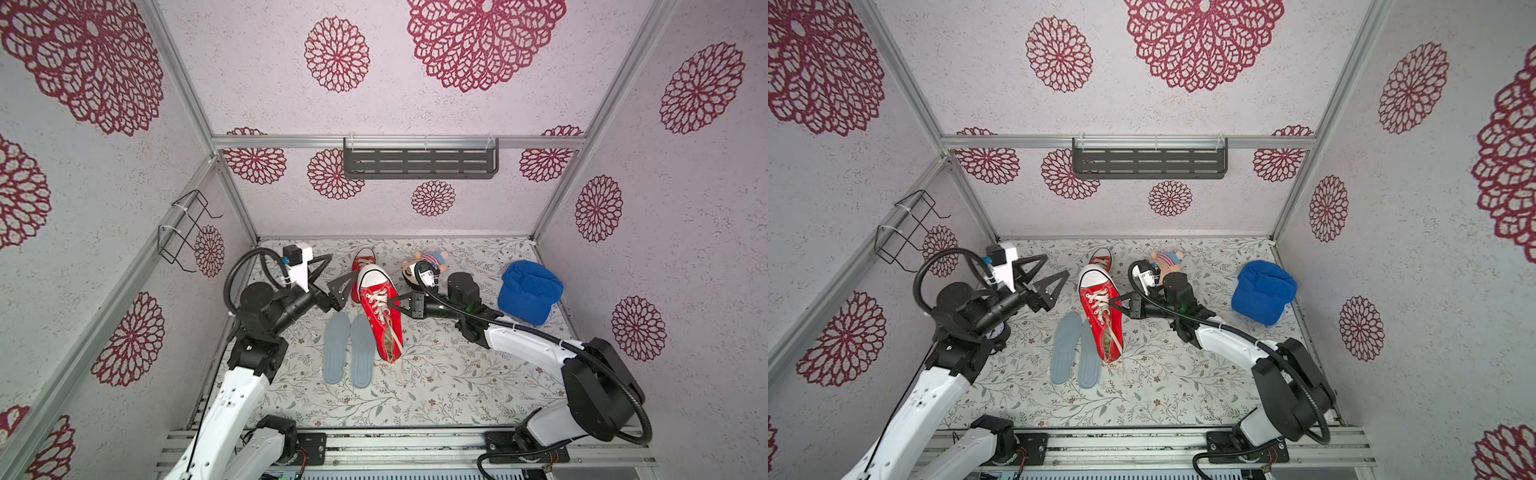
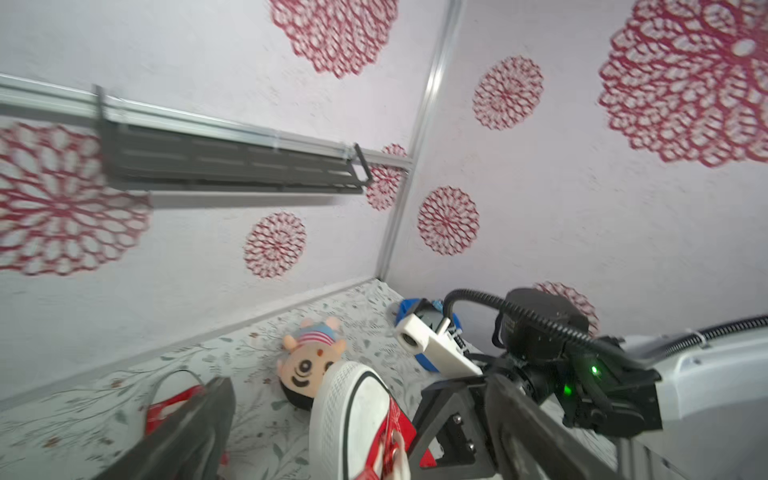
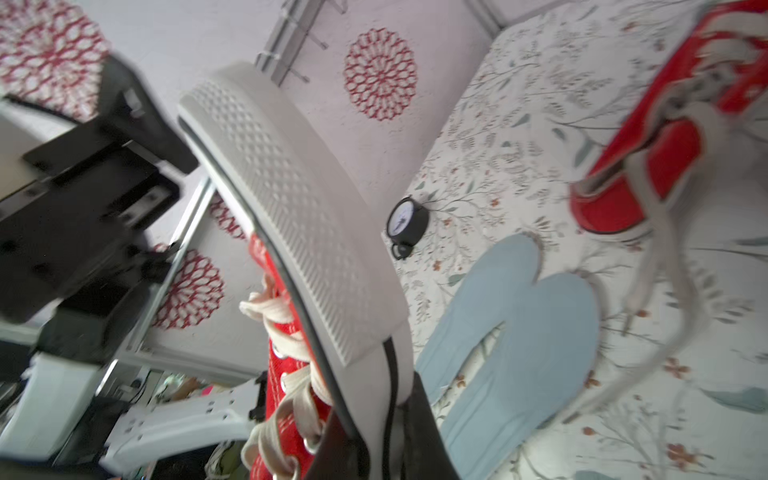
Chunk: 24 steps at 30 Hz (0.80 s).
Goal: Remove the insole from the shoe
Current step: Place the shoe at the center of the board.
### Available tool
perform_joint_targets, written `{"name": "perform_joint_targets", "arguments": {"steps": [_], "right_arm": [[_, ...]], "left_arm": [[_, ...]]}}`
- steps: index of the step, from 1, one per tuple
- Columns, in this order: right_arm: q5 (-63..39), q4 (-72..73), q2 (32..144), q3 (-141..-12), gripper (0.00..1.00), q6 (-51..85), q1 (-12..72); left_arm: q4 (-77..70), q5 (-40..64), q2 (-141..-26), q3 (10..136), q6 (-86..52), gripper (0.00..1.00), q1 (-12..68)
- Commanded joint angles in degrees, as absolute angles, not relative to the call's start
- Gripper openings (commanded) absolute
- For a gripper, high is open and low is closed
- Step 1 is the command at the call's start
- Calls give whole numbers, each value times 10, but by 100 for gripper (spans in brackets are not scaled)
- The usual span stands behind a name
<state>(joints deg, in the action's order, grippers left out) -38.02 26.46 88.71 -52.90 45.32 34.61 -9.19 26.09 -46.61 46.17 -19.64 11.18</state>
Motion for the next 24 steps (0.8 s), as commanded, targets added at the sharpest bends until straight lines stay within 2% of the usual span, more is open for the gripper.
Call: {"name": "perform_joint_targets", "arguments": {"steps": [1, 6, 12, 19, 24], "right_arm": [[-285, 211, 933, -618, 1, 459, 317], [-213, 111, 1071, -768, 5, 448, 299], [-155, 90, 1185, -881, 5, 499, 288], [-154, 37, 1277, -984, 9, 503, 289], [-125, 5, 1316, -1033, 22, 505, 287]], "left_arm": [[-20, 118, -402, 448, -169, 97, 102], [53, 80, -343, 435, -158, 97, 99], [97, 62, -307, 421, -159, 97, 99], [107, 60, -303, 416, -157, 97, 99], [104, 66, -312, 413, -158, 97, 99]]}}
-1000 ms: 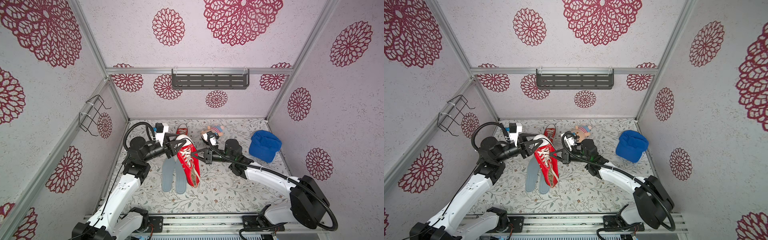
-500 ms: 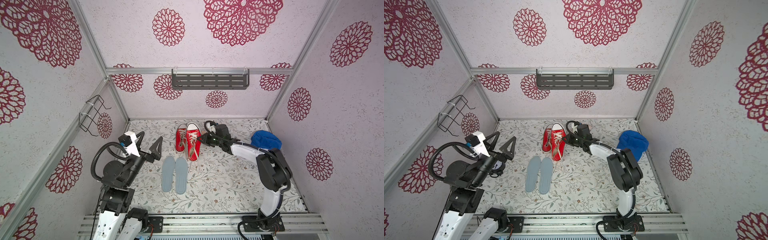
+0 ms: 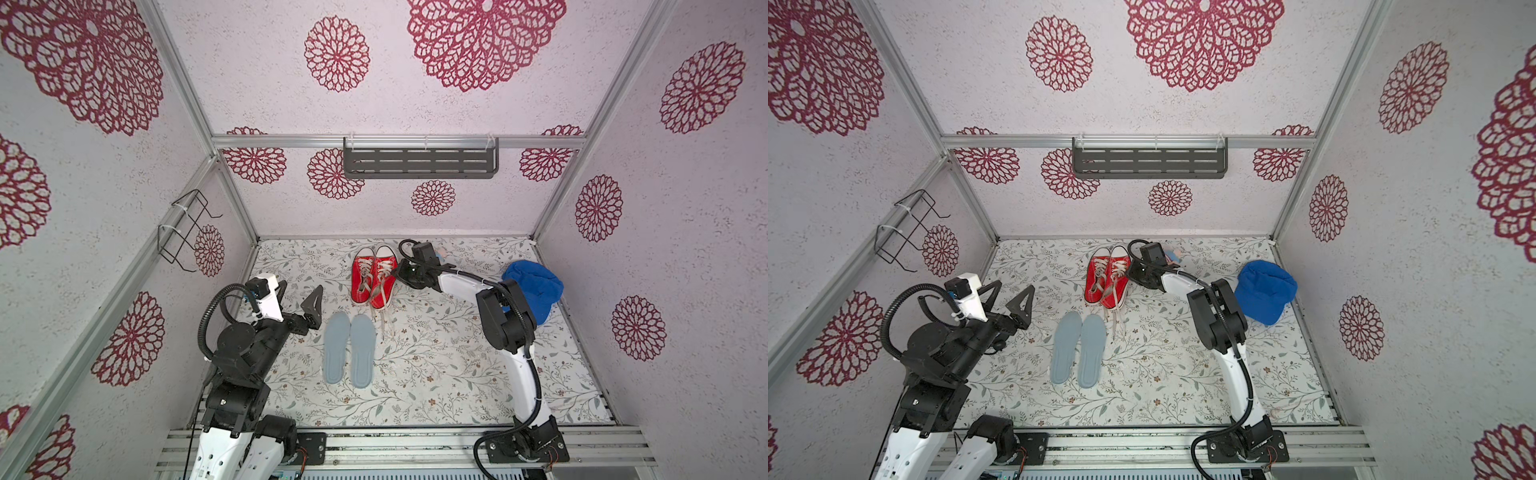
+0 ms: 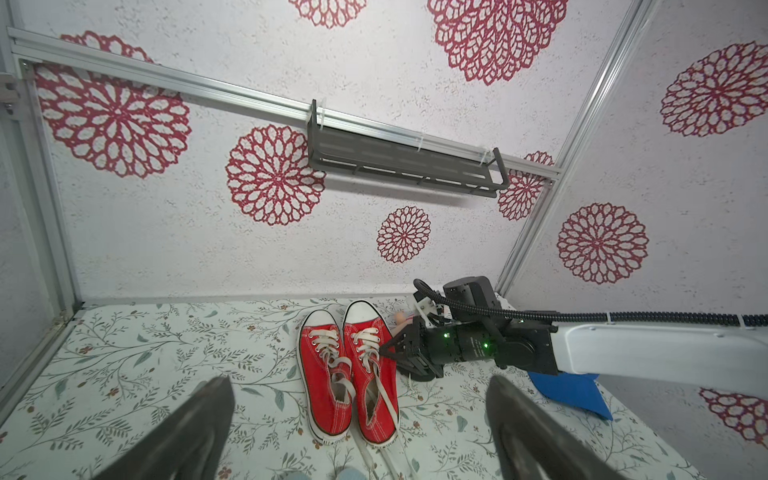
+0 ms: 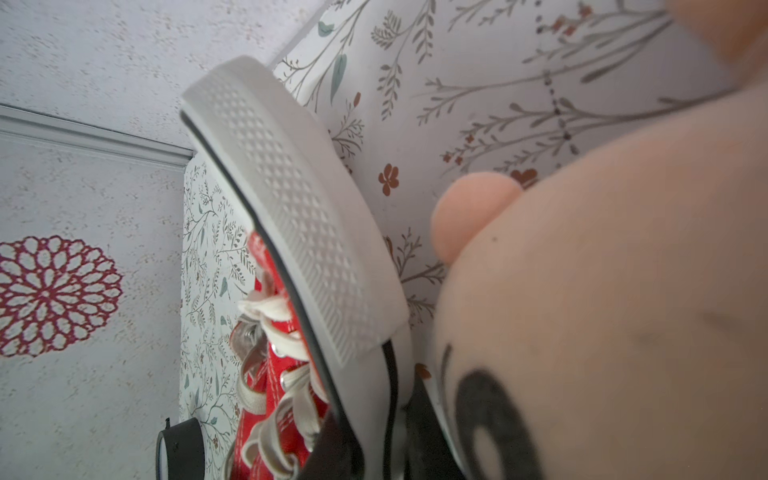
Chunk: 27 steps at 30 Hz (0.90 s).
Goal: Remove the insole from the shoe
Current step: Place the shoe at the center of the board.
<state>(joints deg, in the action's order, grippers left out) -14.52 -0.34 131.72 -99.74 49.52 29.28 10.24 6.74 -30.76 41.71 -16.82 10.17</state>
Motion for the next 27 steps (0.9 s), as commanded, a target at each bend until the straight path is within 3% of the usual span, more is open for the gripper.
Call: {"name": "perform_joint_targets", "arguments": {"steps": [1, 5, 9, 12, 13, 14, 19, 24, 27], "right_arm": [[-124, 4, 1321, -1040, 26, 506, 286], [-115, -13, 1333, -1058, 41, 500, 286], [-77, -49, 1318, -1070, 66, 452, 286], [-45, -98, 1307, -1092, 78, 406, 284], [-36, -110, 1302, -1096, 85, 394, 284], [-26, -122, 1293, -1097, 99, 380, 283], [-26, -107, 1219, -1063, 99, 318, 284], [-45, -51, 1080, -942, 99, 259, 282], [-3, -36, 974, -841, 99, 211, 278]], "left_arm": [[104, 67, -314, 413, -158, 97, 99], [100, 73, -320, 416, -157, 97, 99], [100, 81, -325, 419, -155, 97, 99], [101, 83, -327, 420, -156, 97, 99], [101, 81, -327, 419, -155, 97, 99], [101, 78, -327, 419, -155, 97, 100], [105, 36, -334, 412, -167, 97, 99], [105, -43, -366, 392, -212, 97, 94], [109, -84, -398, 374, -240, 97, 70]]}}
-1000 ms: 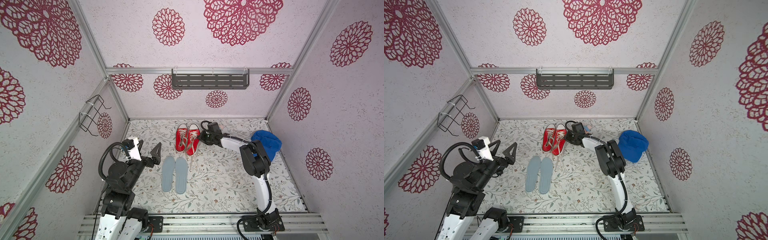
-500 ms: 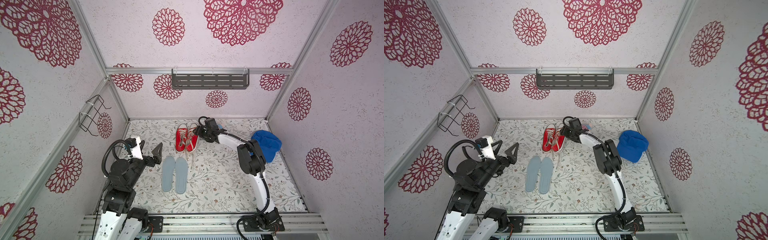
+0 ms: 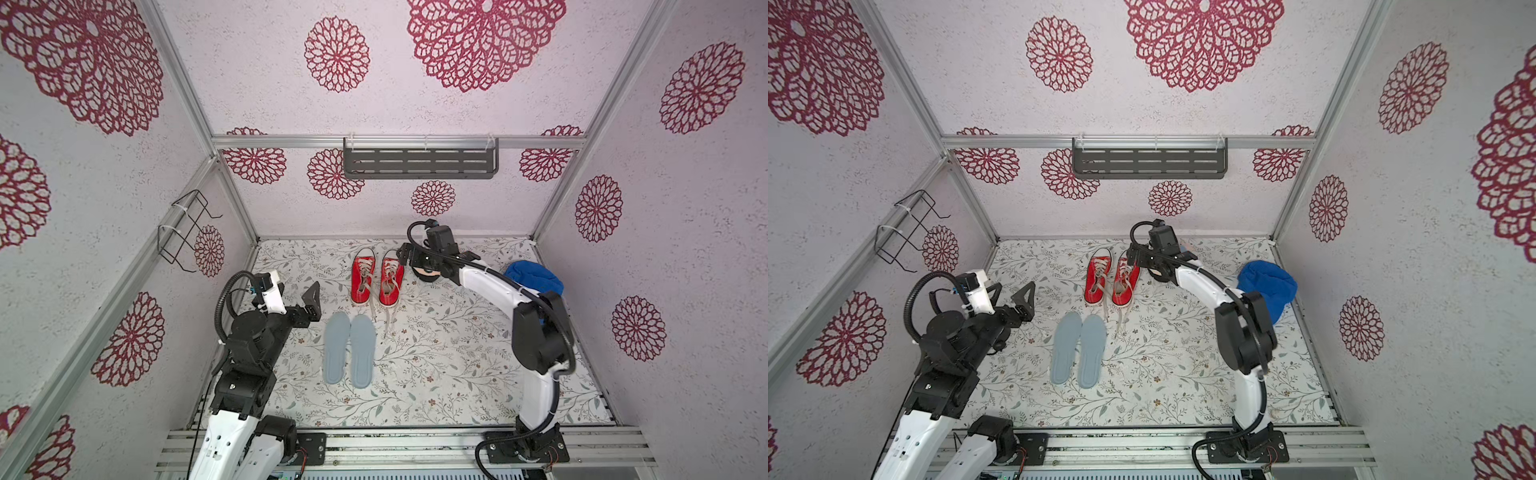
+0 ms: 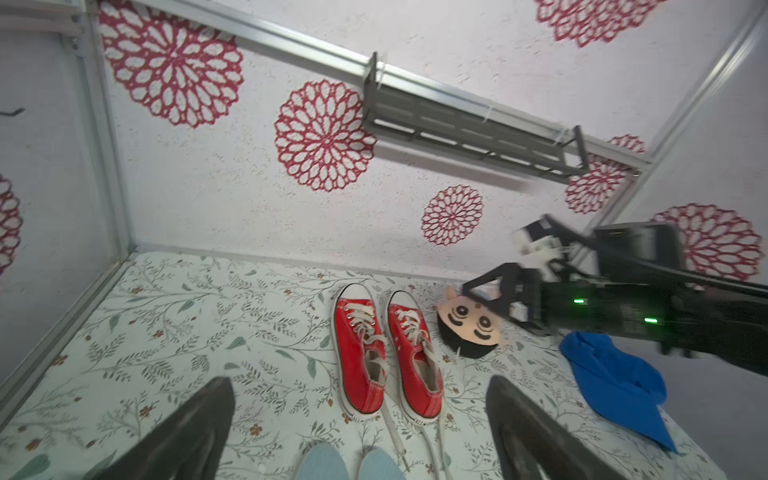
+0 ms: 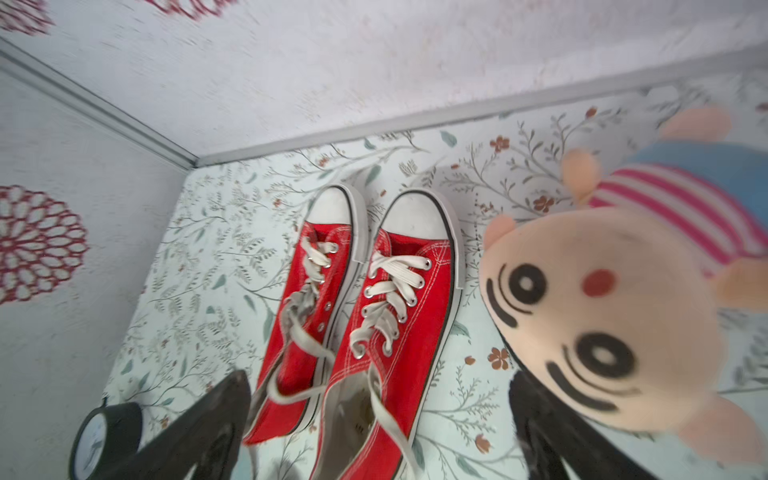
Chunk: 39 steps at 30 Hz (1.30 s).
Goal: Remove the insole from the shoe
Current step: Place the shoe at the center of the board, then reset both arms
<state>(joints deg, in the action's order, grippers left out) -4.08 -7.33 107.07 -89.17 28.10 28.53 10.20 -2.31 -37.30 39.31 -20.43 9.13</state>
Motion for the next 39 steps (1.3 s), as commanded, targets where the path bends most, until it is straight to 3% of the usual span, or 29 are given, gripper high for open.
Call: {"name": "perform_joint_targets", "arguments": {"steps": [1, 9, 15, 26, 34, 39], "right_arm": [[16, -33, 941, -807, 99, 195, 275], [131, 27, 691, -483, 99, 115, 158], [132, 203, 624, -269, 99, 67, 52], [92, 527, 726, -132, 99, 54, 18], [64, 672, 767, -96, 99, -5, 18], [41, 891, 900, -54, 99, -16, 17]], "left_arm": [[107, -86, -407, 367, -248, 97, 58], [78, -108, -476, 337, -220, 97, -49], [-22, -136, -522, 282, -180, 97, -56], [-54, -107, -526, 257, -180, 97, -58], [-46, -95, -504, 254, -191, 97, -57], [-39, -94, -492, 255, -194, 97, -57]]}}
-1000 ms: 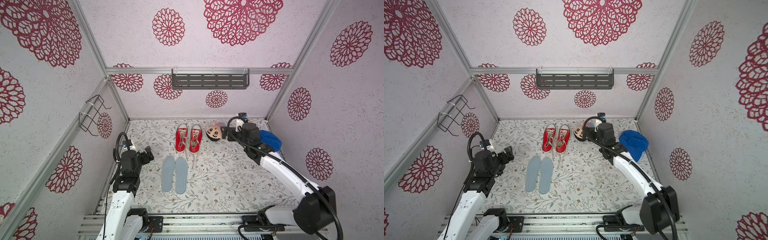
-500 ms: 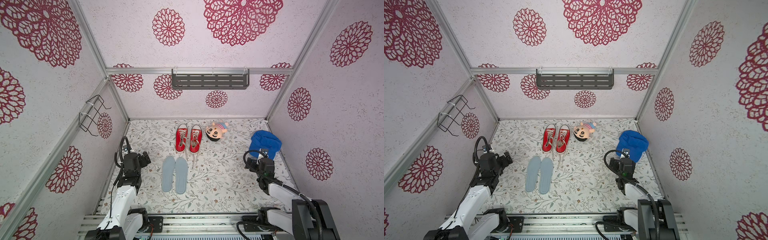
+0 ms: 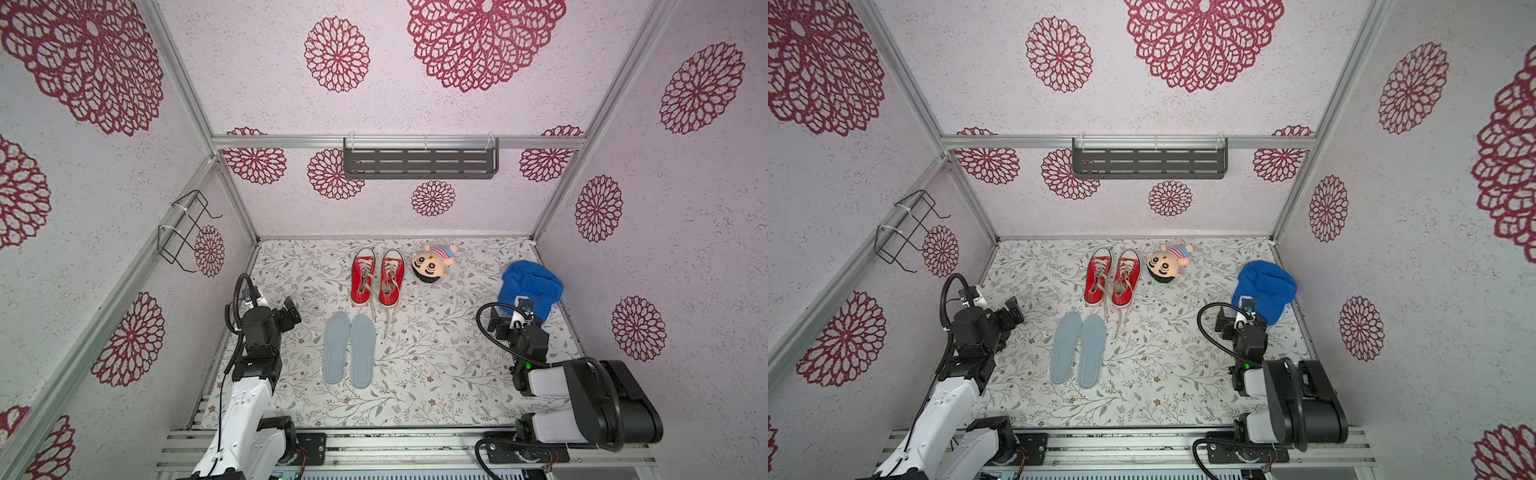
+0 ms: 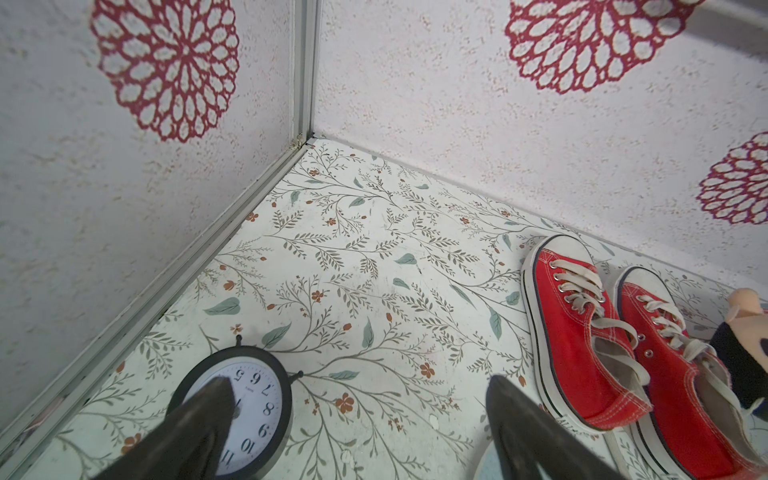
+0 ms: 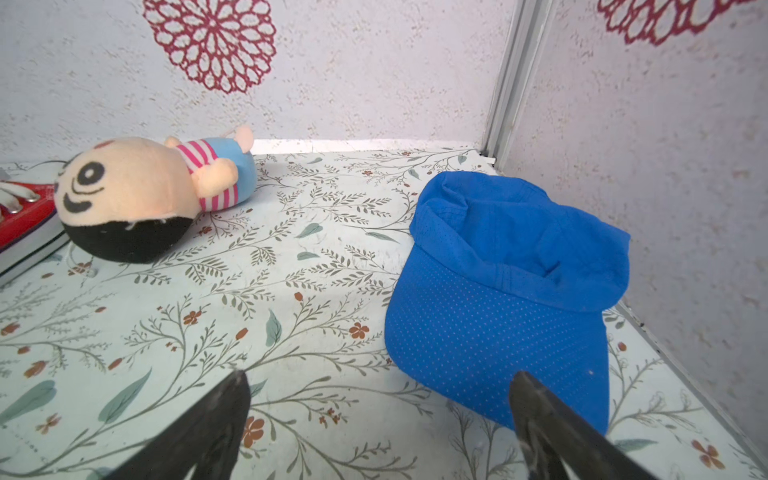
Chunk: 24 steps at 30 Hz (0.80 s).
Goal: Remove the insole from the shoe
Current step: Reset both arms
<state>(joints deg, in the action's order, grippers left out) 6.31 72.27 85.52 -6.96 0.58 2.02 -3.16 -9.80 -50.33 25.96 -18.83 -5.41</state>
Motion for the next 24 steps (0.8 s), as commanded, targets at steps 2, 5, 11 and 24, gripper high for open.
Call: {"name": "perform_joint_targets", "arguments": {"steps": [2, 5, 11, 24], "right_arm": [[57, 809, 871, -72, 99, -5, 10], [80, 655, 875, -157, 99, 16, 2], [83, 673, 878, -152, 99, 13, 2], [86, 669, 877, -153, 99, 11, 5]], "left_arm": [[-33, -93, -484, 254, -197, 97, -57], [-30, -94, -472, 251, -201, 97, -57], [-21, -98, -454, 247, -205, 97, -57], [-116, -107, -529, 218, -161, 97, -57]]}}
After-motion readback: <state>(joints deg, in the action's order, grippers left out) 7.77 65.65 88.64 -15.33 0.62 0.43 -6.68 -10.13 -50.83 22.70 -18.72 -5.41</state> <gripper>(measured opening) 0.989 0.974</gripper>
